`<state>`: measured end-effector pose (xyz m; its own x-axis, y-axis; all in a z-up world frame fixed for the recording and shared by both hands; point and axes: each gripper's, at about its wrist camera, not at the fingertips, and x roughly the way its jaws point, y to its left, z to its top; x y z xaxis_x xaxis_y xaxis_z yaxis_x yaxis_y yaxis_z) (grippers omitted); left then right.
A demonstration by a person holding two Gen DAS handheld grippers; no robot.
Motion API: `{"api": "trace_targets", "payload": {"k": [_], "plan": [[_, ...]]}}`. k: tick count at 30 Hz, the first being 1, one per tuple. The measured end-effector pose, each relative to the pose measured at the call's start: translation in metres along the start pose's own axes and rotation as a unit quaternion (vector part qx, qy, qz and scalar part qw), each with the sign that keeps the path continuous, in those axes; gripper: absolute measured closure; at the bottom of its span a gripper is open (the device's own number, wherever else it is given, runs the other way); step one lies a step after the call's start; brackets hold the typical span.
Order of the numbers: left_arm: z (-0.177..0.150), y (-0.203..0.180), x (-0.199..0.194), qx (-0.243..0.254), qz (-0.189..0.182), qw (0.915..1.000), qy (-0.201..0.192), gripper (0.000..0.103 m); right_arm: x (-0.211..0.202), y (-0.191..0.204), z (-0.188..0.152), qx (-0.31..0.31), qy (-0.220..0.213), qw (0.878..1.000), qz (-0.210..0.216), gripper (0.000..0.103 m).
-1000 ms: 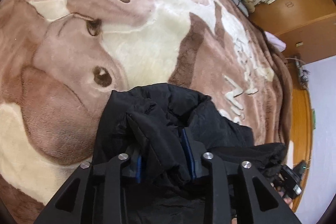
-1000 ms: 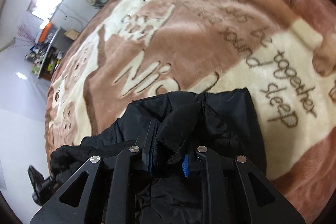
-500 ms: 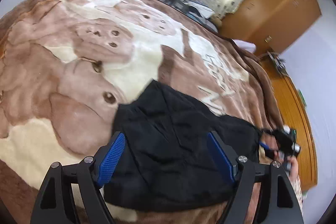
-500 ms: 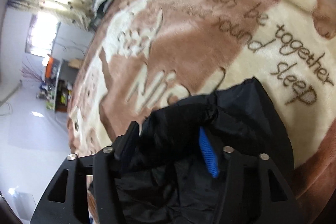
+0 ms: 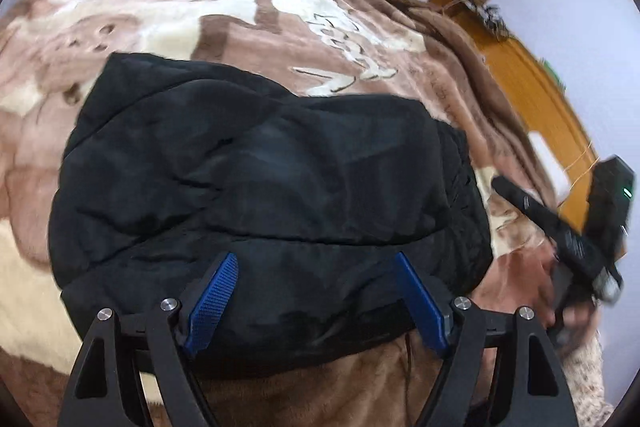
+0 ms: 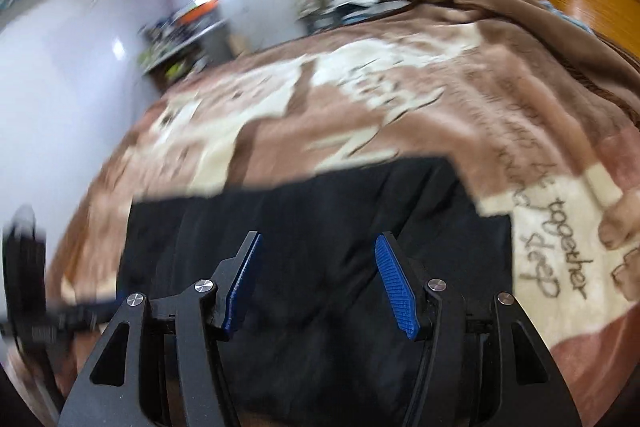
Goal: Fold large clothes
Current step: 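Press the folded black jacket flat with both open grippers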
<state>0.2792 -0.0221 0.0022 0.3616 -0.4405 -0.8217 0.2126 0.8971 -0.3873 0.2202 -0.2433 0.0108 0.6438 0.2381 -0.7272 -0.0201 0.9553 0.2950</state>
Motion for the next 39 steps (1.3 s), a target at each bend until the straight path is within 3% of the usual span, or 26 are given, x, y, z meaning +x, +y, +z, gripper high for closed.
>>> {"api": "trace_targets", "payload": {"k": [2, 5, 9, 17, 23, 27, 32, 37, 39], "plan": [[0.001, -0.006, 0.011, 0.016, 0.003, 0.9999, 0.001, 0.023, 0.002, 0.011, -0.019, -0.033, 0.003, 0.999, 0.009, 0.044], [0.004, -0.006, 0.036, 0.02, 0.038, 0.9989, 0.019, 0.023, 0.024, 0.027, -0.033, -0.079, 0.03, 0.996, 0.006, 0.044], [0.009, -0.004, 0.058, 0.05, 0.091, 0.9943, 0.025, 0.023, 0.058, 0.036, -0.036, -0.08, 0.059, 0.995, 0.015, 0.044], [0.034, 0.026, 0.091, 0.024, 0.132, 0.9902, 0.04, 0.021, 0.117, 0.028, -0.011, -0.064, 0.099, 0.992, -0.052, 0.045], [0.048, 0.042, 0.095, 0.011, 0.134, 0.9895, 0.051, 0.022, 0.136, 0.019, -0.004, -0.052, 0.131, 0.988, -0.063, 0.045], [0.053, 0.053, 0.086, 0.009, 0.138, 0.9892, 0.049, 0.034, 0.133, 0.013, 0.002, -0.033, 0.14, 0.988, -0.061, 0.049], [0.054, 0.07, 0.089, -0.01, 0.13, 0.9905, 0.046, 0.034, 0.136, 0.009, -0.001, -0.03, 0.143, 0.988, -0.056, 0.05], [0.049, 0.072, 0.113, 0.002, 0.154, 0.9861, 0.063, 0.034, 0.158, 0.016, -0.011, -0.06, 0.161, 0.981, -0.09, 0.05], [0.05, 0.08, 0.116, -0.019, 0.133, 0.9881, 0.074, 0.035, 0.163, 0.01, -0.01, -0.047, 0.176, 0.98, -0.081, 0.05]]}}
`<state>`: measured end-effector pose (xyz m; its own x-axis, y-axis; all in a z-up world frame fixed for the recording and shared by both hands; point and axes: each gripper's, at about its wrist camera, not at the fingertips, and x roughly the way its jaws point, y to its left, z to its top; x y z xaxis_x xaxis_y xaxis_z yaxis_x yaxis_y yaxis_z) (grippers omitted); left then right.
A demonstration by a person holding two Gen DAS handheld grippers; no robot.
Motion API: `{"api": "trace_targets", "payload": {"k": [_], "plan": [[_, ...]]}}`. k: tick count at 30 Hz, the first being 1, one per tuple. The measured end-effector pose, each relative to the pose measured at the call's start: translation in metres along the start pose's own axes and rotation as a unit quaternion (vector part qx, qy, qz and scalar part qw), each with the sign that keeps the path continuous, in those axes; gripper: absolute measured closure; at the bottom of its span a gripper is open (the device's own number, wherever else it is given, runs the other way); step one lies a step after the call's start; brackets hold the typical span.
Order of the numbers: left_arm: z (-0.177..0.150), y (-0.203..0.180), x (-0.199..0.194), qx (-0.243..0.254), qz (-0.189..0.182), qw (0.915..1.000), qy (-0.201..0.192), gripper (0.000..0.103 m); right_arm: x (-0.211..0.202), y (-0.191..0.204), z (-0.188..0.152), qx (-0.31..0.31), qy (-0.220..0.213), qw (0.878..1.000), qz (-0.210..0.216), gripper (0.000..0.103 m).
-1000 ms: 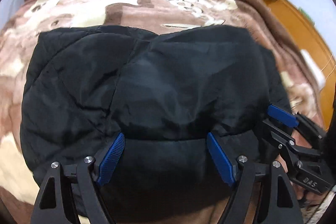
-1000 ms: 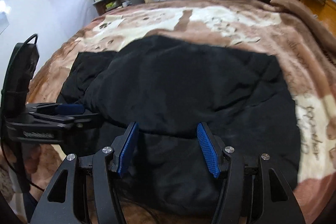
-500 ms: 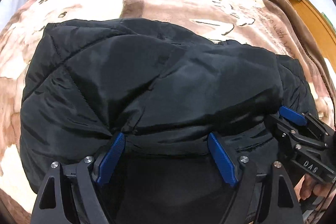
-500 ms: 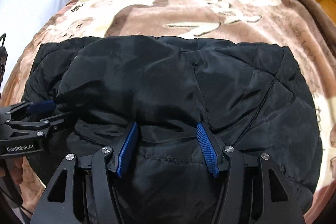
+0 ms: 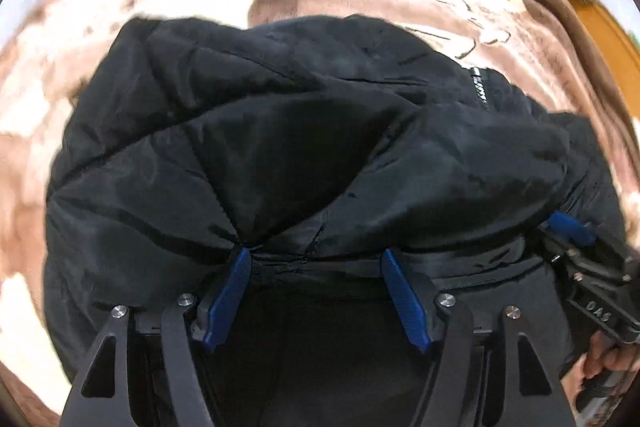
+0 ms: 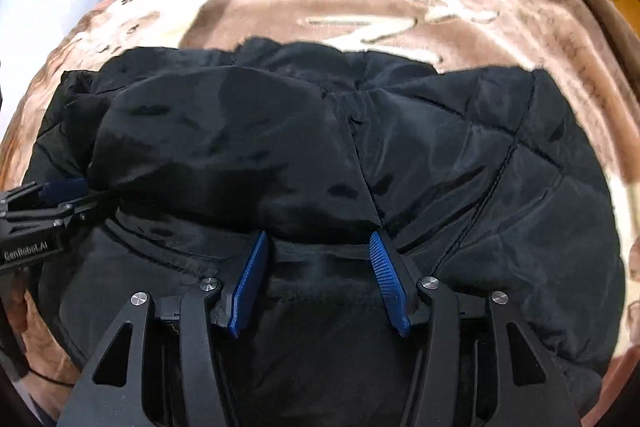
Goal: Fold large clothes
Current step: 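Press the folded black jacket flat with both open grippers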
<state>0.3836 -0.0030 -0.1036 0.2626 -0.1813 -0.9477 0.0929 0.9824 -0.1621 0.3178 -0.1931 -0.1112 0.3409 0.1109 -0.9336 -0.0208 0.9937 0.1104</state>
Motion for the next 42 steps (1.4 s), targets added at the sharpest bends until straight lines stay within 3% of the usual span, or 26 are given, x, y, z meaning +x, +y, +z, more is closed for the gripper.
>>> {"api": "trace_targets", "payload": {"k": [3, 8, 11, 14, 18, 21, 25, 32, 42], "plan": [[0.003, 0.002, 0.002, 0.0, -0.008, 0.9999, 0.008, 0.035, 0.003, -0.005, 0.004, 0.002, 0.011, 1.0, 0.014, 0.05], [0.001, -0.004, -0.006, -0.014, 0.01, 0.9998, -0.005, 0.035, -0.005, 0.002, 0.001, -0.001, 0.0, 1.0, -0.009, 0.05], [0.0, -0.002, -0.027, -0.032, -0.009, 0.9994, 0.003, 0.035, -0.021, 0.006, 0.003, -0.009, -0.003, 1.0, -0.016, 0.05], [-0.003, 0.006, -0.051, -0.036, -0.015, 0.9991, -0.016, 0.035, -0.052, -0.002, 0.0, 0.009, -0.032, 0.999, 0.006, 0.05], [-0.022, 0.021, -0.083, -0.034, 0.007, 0.9982, -0.049, 0.034, -0.097, -0.019, -0.023, 0.009, -0.091, 0.996, -0.01, 0.05], [-0.043, 0.04, -0.092, -0.039, 0.044, 0.9961, -0.066, 0.033, -0.112, -0.03, -0.044, 0.005, -0.103, 0.994, -0.031, 0.05], [-0.06, 0.061, -0.07, -0.027, 0.103, 0.9935, -0.041, 0.033, -0.09, -0.047, -0.063, 0.012, -0.072, 0.996, -0.057, 0.05], [-0.054, 0.07, -0.032, -0.04, 0.089, 0.9952, -0.008, 0.03, -0.047, -0.053, -0.064, 0.012, -0.04, 0.997, -0.058, 0.049], [-0.057, 0.08, -0.012, -0.049, 0.088, 0.995, -0.004, 0.024, -0.021, -0.053, -0.062, 0.016, -0.019, 0.998, -0.061, 0.049]]}}
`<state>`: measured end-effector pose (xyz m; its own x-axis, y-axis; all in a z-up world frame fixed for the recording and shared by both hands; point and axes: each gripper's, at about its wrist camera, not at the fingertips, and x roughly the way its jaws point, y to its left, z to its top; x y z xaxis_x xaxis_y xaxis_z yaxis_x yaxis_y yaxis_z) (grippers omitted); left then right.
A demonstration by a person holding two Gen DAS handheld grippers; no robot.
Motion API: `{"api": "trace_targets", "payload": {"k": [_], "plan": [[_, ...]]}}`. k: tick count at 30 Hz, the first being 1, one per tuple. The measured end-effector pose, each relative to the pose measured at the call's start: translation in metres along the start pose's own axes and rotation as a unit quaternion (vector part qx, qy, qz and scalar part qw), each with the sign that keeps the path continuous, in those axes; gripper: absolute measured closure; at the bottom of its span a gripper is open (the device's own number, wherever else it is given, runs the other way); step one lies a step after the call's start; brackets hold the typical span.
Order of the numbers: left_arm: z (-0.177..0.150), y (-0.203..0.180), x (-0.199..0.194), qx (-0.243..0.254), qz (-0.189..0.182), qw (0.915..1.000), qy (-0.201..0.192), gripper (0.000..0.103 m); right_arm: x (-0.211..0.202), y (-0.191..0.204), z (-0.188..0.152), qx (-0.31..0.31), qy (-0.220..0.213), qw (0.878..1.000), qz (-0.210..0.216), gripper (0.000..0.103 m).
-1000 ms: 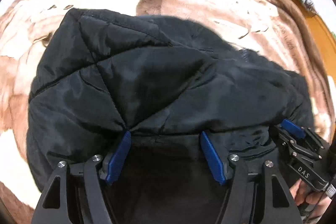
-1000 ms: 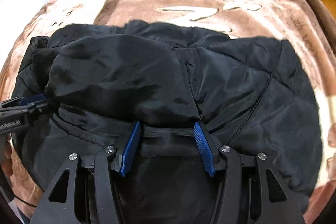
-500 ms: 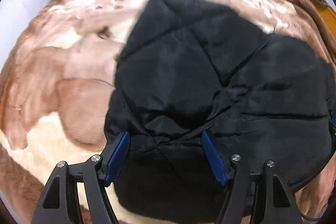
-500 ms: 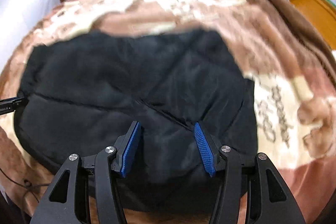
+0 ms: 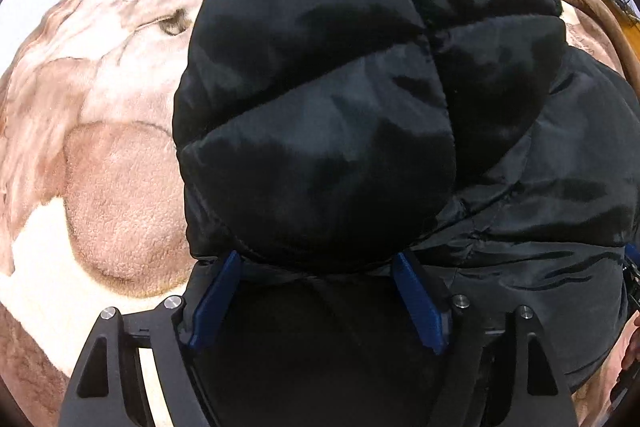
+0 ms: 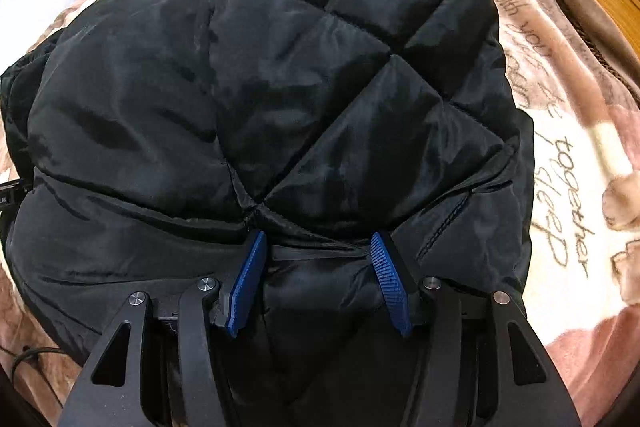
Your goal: Fold large clothes
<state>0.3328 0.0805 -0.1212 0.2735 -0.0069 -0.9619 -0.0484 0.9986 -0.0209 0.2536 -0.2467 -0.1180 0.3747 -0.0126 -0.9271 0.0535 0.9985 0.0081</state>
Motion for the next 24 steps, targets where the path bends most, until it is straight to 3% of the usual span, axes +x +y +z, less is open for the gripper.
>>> {"api": "trace_targets", "payload": {"k": [7, 9, 13, 17, 20, 24], "plan": [[0.006, 0.004, -0.017, -0.007, -0.008, 0.9999, 0.003, 0.024, -0.016, 0.002, -0.004, 0.006, -0.008, 1.0, -0.008, 0.048], [0.006, 0.011, -0.033, 0.004, -0.028, 0.9996, -0.003, 0.018, -0.031, 0.005, -0.003, 0.005, -0.018, 1.0, -0.007, 0.047], [0.0, 0.028, -0.058, 0.009, -0.075, 0.9968, -0.025, 0.018, -0.069, -0.005, -0.013, 0.018, -0.063, 0.998, 0.023, 0.047], [-0.004, 0.06, -0.072, -0.022, -0.102, 0.994, -0.033, 0.013, -0.086, -0.022, -0.026, 0.038, -0.071, 0.996, 0.039, 0.047], [-0.006, 0.086, -0.072, -0.023, -0.116, 0.9927, -0.025, 0.012, -0.09, -0.036, -0.034, 0.048, -0.065, 0.996, 0.032, 0.034], [-0.014, 0.116, -0.056, -0.041, -0.145, 0.9886, 0.005, 0.012, -0.093, -0.06, -0.039, 0.077, -0.063, 0.994, 0.038, 0.026]]}}
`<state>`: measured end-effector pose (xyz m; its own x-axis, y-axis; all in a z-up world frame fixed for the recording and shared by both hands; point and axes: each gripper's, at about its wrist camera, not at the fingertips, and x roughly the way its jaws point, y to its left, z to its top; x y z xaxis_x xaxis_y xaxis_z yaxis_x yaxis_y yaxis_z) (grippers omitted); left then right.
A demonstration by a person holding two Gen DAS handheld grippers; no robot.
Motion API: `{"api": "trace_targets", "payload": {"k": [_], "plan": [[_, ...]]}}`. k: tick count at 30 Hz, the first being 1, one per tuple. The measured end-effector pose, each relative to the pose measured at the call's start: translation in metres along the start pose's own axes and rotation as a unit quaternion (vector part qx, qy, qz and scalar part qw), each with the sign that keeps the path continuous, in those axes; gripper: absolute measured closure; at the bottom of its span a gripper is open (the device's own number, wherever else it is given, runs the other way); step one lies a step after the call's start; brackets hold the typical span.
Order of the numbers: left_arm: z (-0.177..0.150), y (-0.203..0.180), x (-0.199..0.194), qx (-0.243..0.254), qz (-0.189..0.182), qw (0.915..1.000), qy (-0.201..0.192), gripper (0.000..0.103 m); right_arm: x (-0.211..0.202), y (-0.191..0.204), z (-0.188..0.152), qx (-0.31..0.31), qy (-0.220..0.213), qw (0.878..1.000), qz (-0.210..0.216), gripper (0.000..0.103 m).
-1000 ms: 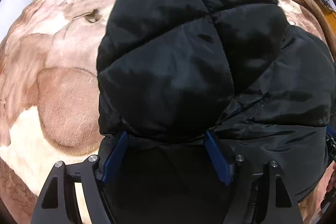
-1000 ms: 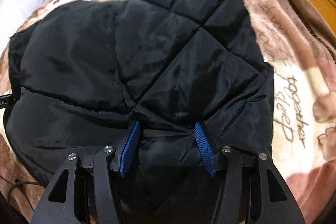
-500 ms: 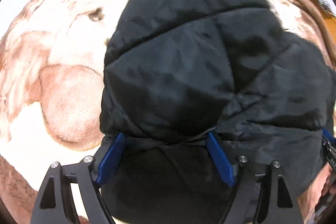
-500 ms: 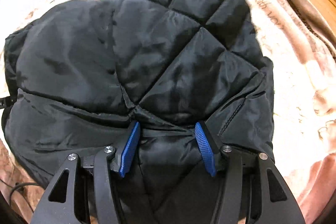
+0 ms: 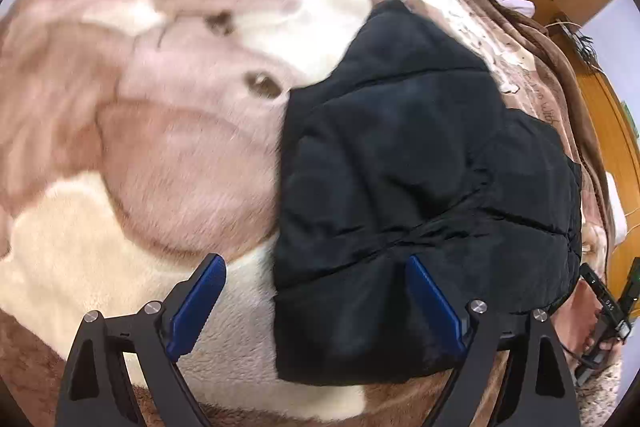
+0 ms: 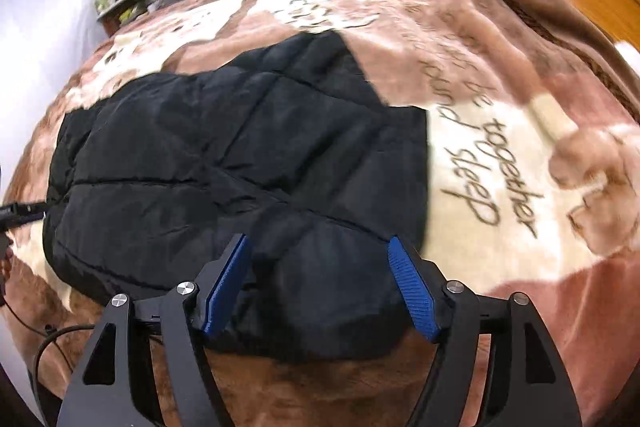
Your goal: Fold large clothes
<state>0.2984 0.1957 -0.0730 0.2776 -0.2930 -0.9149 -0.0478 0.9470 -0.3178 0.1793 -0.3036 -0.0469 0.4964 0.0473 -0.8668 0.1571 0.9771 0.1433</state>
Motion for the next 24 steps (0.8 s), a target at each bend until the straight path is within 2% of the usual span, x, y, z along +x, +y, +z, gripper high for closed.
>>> {"api": "trace_targets", "payload": {"k": [4, 8, 10, 12, 14, 18, 24], "plan": [[-0.003, 0.009, 0.016, -0.021, -0.033, 0.999, 0.02, 0.009, 0.013, -0.018, -0.001, 0.028, 0.029, 0.999, 0.006, 0.026], [-0.001, 0.013, 0.039, -0.024, -0.049, 0.9979, 0.033, 0.006, 0.03, -0.035, 0.002, 0.065, 0.044, 0.995, 0.056, 0.024], [-0.001, 0.008, 0.049, -0.022, -0.073, 0.9959, 0.048, 0.006, 0.039, -0.038, 0.004, 0.073, 0.053, 0.993, 0.076, 0.022], [0.001, -0.002, 0.064, -0.011, -0.095, 0.9931, 0.067, 0.006, 0.048, -0.048, 0.004, 0.087, 0.064, 0.989, 0.104, 0.014], [0.002, -0.011, 0.076, 0.009, -0.095, 0.9926, 0.076, 0.0, 0.057, -0.057, 0.005, 0.102, 0.074, 0.984, 0.127, 0.01], [0.005, -0.013, 0.088, 0.004, -0.104, 0.9911, 0.083, 0.0, 0.074, -0.064, 0.006, 0.106, 0.092, 0.977, 0.161, 0.005], [0.015, -0.009, 0.103, 0.0, -0.121, 0.9876, 0.1, 0.0, 0.099, -0.064, 0.015, 0.105, 0.103, 0.967, 0.207, 0.004]]}}
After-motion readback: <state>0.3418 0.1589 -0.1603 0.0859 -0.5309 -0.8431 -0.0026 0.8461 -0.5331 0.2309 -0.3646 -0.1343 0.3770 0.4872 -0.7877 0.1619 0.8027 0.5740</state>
